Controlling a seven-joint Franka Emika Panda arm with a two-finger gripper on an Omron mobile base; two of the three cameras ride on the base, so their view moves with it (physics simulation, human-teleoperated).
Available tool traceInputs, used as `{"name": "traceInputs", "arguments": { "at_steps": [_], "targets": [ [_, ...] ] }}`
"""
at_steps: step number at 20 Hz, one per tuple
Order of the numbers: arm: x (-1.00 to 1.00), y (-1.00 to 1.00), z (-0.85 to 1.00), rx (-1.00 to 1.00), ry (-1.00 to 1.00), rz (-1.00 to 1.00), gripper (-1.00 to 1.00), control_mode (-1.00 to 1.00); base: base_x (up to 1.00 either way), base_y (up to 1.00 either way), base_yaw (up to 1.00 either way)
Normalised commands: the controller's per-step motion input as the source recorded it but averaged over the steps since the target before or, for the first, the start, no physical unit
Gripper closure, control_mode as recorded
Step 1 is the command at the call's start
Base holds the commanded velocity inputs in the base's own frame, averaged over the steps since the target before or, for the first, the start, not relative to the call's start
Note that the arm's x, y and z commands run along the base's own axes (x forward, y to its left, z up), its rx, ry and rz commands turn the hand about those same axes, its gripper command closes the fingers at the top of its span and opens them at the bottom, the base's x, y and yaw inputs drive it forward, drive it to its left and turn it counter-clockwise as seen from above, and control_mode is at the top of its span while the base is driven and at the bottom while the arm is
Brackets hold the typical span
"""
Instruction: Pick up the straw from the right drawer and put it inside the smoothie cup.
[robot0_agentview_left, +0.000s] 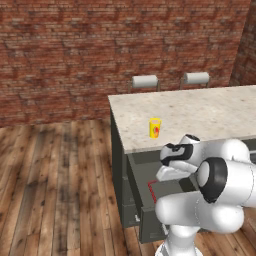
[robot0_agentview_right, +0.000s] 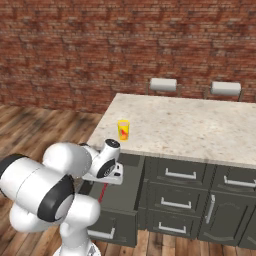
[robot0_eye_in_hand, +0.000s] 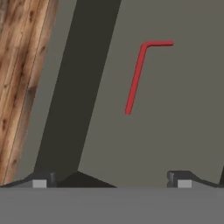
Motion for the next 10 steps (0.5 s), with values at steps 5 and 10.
{"name": "traceInputs", "arguments": {
  "at_steps": [5,10],
  "targets": [
    [0.04,0.18,-0.37,0.0,0.02,-0.01,-1.0,-1.0,0.0,0.0,0.0],
    [0.05,0.07,-0.32,0.0,0.01,0.0,-1.0,-1.0,0.0,0.0,0.0]
  ]
}}
